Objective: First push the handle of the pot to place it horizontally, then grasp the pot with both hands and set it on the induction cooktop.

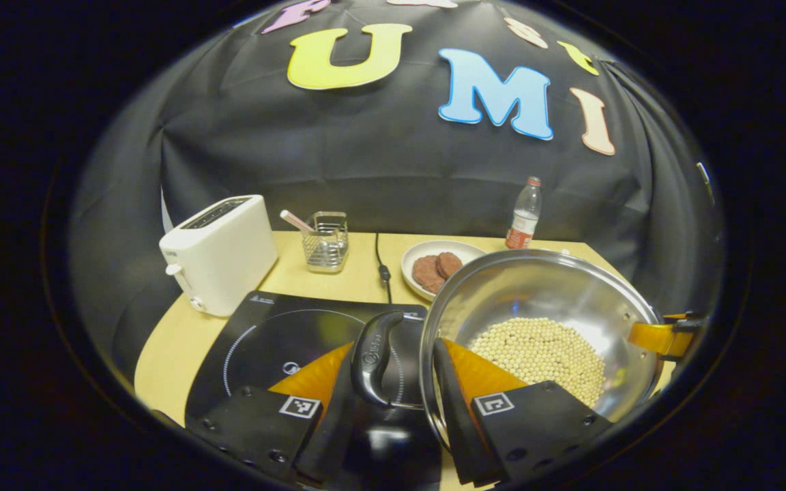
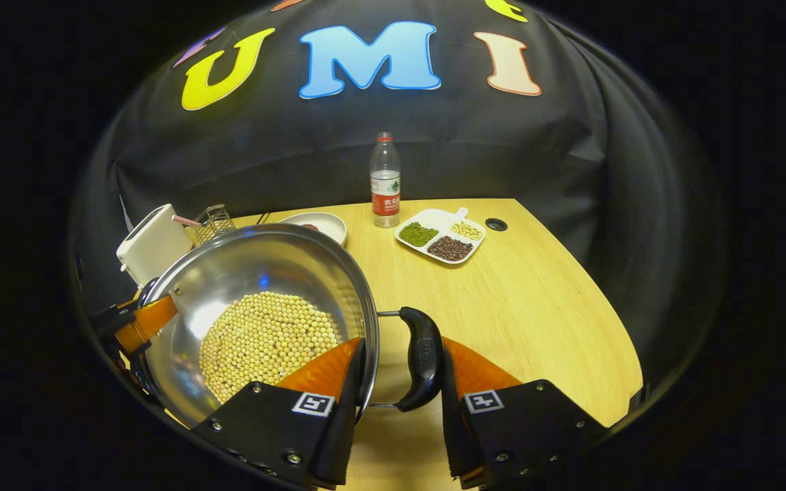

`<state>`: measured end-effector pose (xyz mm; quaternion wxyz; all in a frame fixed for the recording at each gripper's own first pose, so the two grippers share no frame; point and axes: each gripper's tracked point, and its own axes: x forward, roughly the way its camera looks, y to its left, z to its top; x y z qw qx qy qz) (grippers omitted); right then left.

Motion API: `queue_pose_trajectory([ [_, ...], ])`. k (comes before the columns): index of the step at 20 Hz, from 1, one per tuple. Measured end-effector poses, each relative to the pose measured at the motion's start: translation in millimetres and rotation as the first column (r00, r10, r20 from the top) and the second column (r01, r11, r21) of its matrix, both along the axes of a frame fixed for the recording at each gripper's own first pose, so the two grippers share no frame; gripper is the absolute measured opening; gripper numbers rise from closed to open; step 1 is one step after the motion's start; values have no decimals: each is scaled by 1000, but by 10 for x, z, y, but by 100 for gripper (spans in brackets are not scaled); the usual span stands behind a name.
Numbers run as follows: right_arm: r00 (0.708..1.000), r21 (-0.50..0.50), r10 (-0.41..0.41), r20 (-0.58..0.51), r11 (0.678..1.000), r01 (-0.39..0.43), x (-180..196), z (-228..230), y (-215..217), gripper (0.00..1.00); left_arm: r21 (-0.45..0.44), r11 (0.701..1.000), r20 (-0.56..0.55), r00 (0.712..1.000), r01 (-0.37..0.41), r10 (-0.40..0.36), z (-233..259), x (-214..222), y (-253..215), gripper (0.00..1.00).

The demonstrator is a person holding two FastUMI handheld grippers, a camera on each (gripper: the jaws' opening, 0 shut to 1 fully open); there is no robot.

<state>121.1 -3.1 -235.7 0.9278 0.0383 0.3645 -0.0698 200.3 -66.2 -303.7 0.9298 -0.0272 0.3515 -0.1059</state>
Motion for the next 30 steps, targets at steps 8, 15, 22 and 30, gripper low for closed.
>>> queue_pose_trajectory([
  [8,1000,7,-10,3,1000,10,76,6,643,54,8,1000,3,1000,0,0,-44,161,662,63],
  [15,999,21,-35,14,999,35,122,-16,1141,54,19,1000,16,1000,11,-11,-78,344,1145,63],
  [22,1000,35,-2,13,999,2,300,-65,1663,54,43,998,12,999,-38,38,-161,451,1722,64],
  [30,999,44,37,5,998,-37,408,-164,2040,54,64,994,-7,996,-88,89,-310,505,2173,68],
])
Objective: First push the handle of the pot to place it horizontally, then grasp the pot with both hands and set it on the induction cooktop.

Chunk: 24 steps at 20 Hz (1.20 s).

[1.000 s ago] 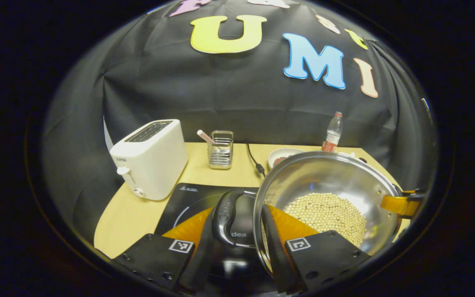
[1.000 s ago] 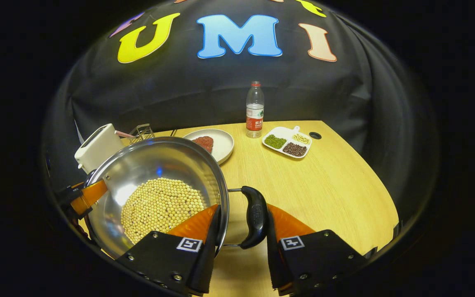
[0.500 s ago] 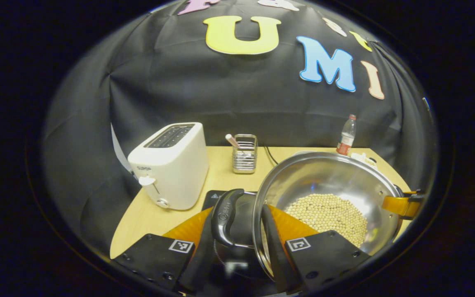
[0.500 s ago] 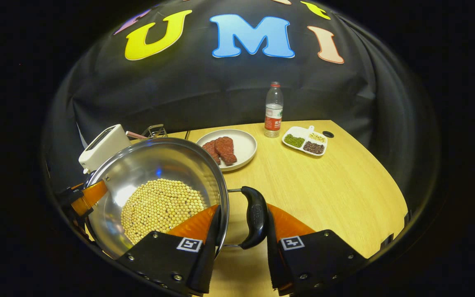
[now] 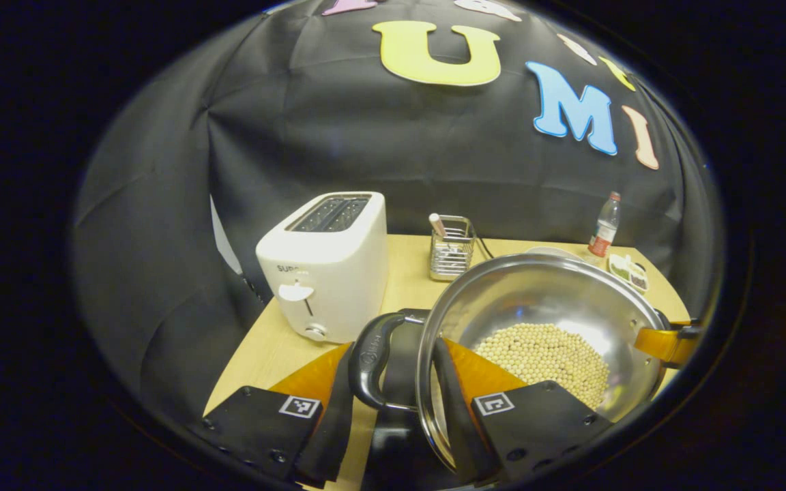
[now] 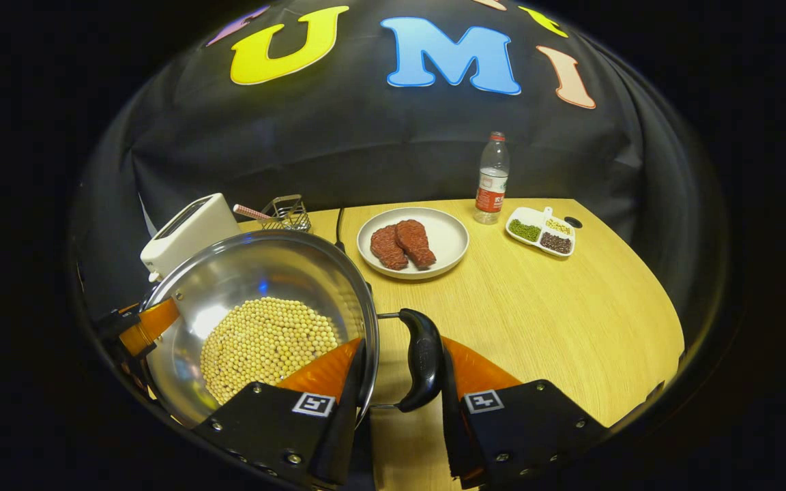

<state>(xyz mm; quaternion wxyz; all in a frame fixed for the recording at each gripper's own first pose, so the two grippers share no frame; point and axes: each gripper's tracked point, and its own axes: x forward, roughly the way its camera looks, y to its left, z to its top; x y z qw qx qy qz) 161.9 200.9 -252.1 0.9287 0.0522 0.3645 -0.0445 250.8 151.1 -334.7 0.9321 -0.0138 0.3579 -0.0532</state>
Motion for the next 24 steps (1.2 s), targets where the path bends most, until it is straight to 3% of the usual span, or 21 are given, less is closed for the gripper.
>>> queue_pose_trajectory([
  [7,1000,1,7,-29,1000,-7,-13,-100,115,54,-1,1000,-32,999,-17,17,-138,-36,133,64],
  [10,1000,-15,11,-16,1000,-12,6,-86,113,54,-15,1000,-37,999,-27,26,-193,-60,148,68],
  [11,1000,-11,10,-15,1000,-10,22,-87,123,54,-12,1000,-24,999,-28,28,-194,-40,154,64],
  [16,1000,4,7,-8,1000,-7,28,-87,115,57,-15,1000,-16,1000,-23,22,-188,-22,169,72],
  [17,1000,5,12,3,1000,-12,35,-62,124,60,-15,999,-8,999,-33,33,-155,-28,184,68],
  [18,1000,3,13,28,1000,-13,48,7,91,64,-9,999,29,998,-50,50,-72,5,221,72],
  [19,998,4,15,58,1000,-15,56,111,81,80,0,998,64,996,-59,59,21,50,243,82],
  [20,996,0,11,89,1000,-12,44,179,40,89,8,998,90,994,-59,58,126,66,231,100],
  [21,993,-3,12,119,1000,-12,49,292,-12,99,22,998,108,993,-54,51,219,74,222,95],
  [24,977,-29,30,211,999,-25,-11,620,-247,99,15,999,184,982,-35,31,614,75,38,98],
])
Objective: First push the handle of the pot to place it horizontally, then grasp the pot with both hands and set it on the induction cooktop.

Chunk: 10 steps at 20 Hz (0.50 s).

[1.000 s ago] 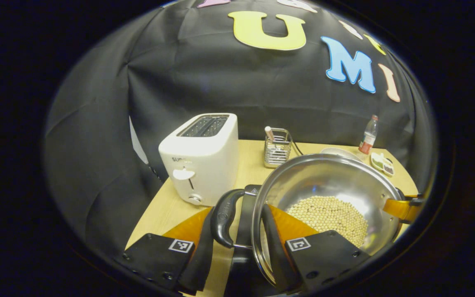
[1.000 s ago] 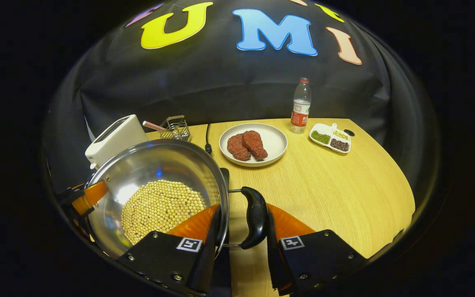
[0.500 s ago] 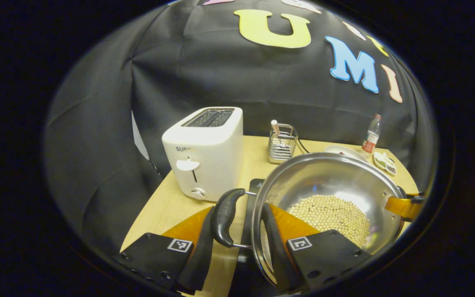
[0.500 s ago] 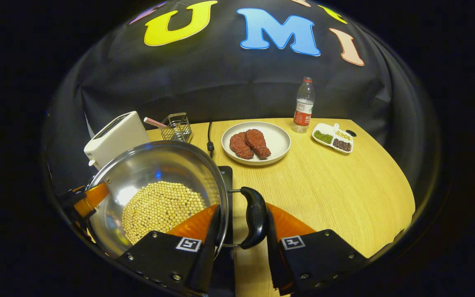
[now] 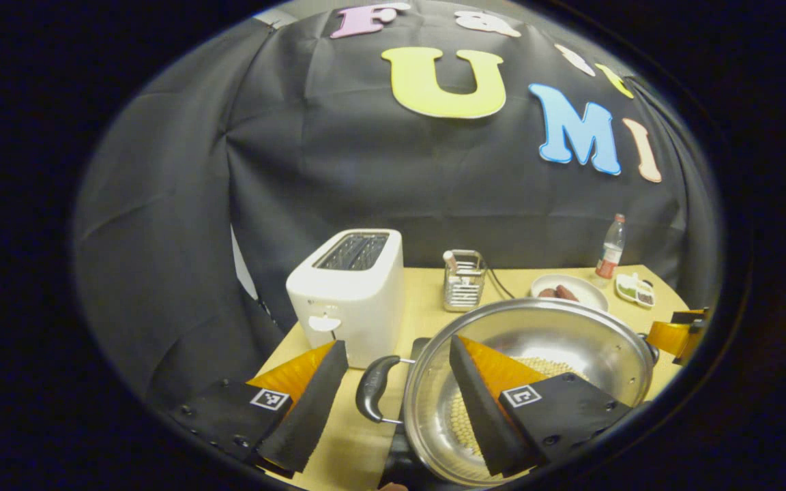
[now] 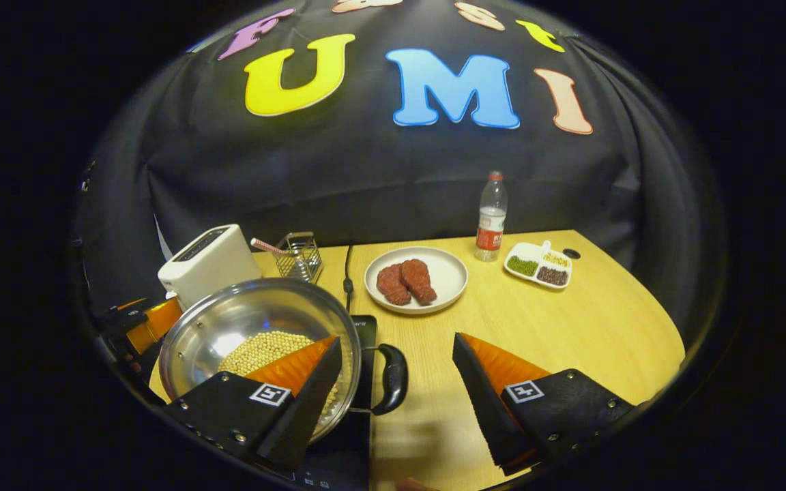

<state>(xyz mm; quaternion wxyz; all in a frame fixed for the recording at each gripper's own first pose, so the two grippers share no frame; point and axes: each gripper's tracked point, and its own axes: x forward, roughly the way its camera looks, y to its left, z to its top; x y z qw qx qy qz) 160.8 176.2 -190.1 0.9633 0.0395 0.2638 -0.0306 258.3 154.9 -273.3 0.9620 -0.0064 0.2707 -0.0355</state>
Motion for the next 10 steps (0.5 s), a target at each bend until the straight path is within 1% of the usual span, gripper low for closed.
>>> queue_pose_trajectory([
  [1,999,-17,2,32,1000,-2,-36,95,-108,98,-13,1000,28,1000,9,-8,148,-24,-98,97],
  [2,998,-34,6,67,999,-3,-64,211,-223,98,-25,1000,56,998,18,-16,294,-81,-196,94],
  [3,995,-52,4,99,999,1,-119,310,-348,98,-38,999,85,996,26,-22,432,-133,-304,98],
  [5,988,-76,2,153,997,10,-243,509,-593,98,-74,996,140,989,46,-35,727,-272,-573,94],
  [7,981,-89,-2,195,996,19,-408,694,-851,98,-80,995,169,985,58,-43,927,-441,-826,100],
  [8,979,-95,1,206,995,19,-523,785,-916,98,-81,995,181,983,58,-43,1019,-522,-959,99],
  [10,973,-118,10,232,993,18,-703,954,-1216,98,-97,993,207,978,61,-40,1238,-706,-1253,99],
])
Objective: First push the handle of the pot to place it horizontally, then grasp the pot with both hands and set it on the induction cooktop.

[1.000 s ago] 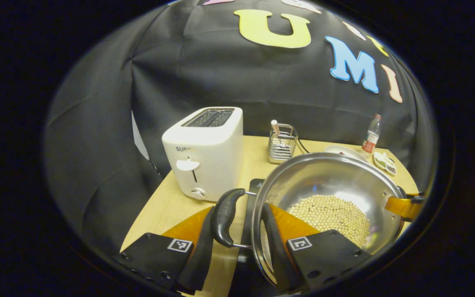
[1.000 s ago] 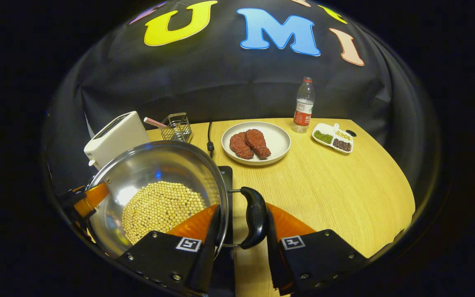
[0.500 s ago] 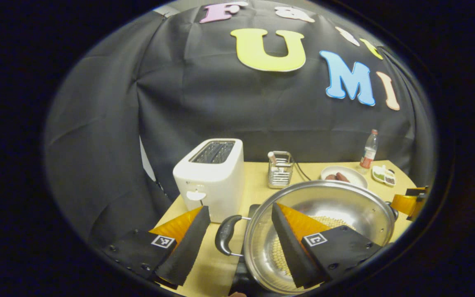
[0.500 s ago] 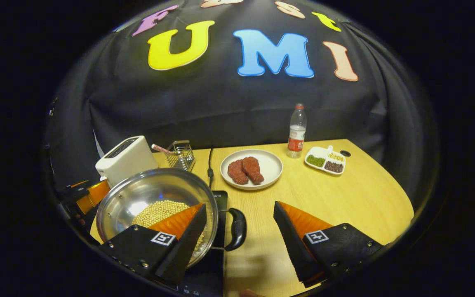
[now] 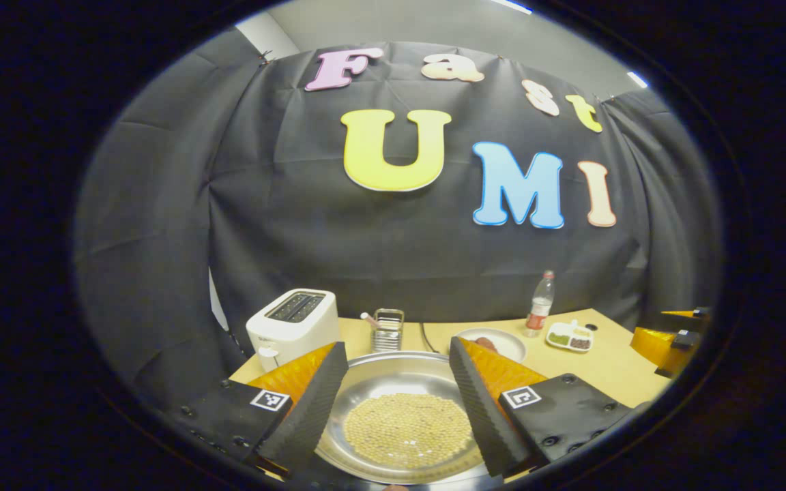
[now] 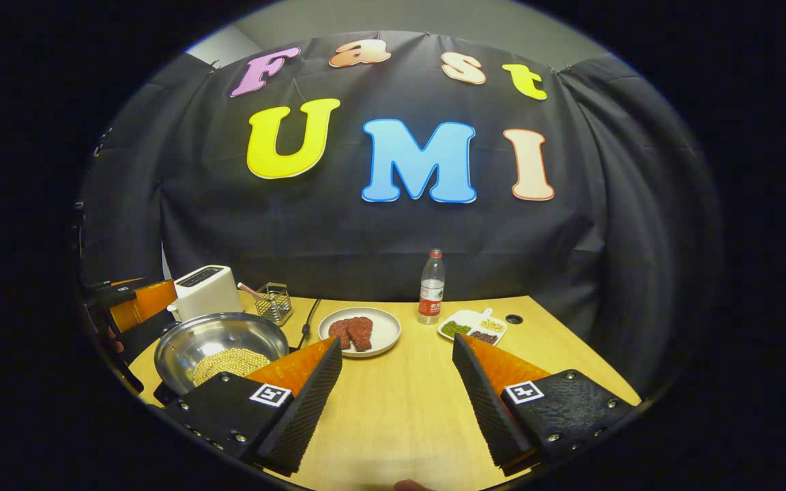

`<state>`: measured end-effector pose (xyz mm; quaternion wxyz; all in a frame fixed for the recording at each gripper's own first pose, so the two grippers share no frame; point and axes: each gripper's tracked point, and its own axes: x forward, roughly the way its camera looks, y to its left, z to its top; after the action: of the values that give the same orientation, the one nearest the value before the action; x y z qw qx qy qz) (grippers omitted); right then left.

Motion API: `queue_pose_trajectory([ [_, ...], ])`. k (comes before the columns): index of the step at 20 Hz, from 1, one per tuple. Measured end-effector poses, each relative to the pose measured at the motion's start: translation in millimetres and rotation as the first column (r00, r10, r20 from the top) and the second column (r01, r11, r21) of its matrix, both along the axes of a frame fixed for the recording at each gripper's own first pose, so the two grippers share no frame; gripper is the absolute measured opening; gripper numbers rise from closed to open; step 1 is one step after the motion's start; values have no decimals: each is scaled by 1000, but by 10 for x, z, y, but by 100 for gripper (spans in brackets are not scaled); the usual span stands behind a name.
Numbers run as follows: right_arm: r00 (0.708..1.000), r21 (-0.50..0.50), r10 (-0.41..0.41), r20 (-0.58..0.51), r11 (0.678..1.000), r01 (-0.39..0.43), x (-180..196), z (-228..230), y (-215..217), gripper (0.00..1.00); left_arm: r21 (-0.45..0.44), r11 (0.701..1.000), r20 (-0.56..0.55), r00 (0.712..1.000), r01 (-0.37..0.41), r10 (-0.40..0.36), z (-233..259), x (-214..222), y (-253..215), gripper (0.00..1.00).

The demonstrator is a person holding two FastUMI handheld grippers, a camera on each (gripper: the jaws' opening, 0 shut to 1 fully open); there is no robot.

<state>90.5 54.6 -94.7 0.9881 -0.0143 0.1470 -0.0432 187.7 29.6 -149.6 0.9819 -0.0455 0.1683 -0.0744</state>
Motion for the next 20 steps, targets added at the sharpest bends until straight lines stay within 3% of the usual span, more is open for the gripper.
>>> queue_pose_trajectory([
  [4,997,-26,-7,73,1000,9,-351,297,-562,98,-22,1000,60,998,-4,5,391,-422,-502,100],
  [6,996,-5,-8,85,1000,8,-545,350,-787,98,-18,1000,82,997,-7,8,546,-653,-715,94],
  [10,994,8,-23,111,1000,22,-837,426,-1307,98,27,1000,138,990,5,-9,892,-1087,-1069,95],
  [14,990,19,-23,140,1000,21,-1148,636,-1513,98,31,999,186,982,24,-30,1246,-1474,-1243,94],
  [20,974,10,-35,222,999,34,-1515,1029,-1529,98,25,1000,261,965,15,-22,1718,-1775,-1072,94],
])
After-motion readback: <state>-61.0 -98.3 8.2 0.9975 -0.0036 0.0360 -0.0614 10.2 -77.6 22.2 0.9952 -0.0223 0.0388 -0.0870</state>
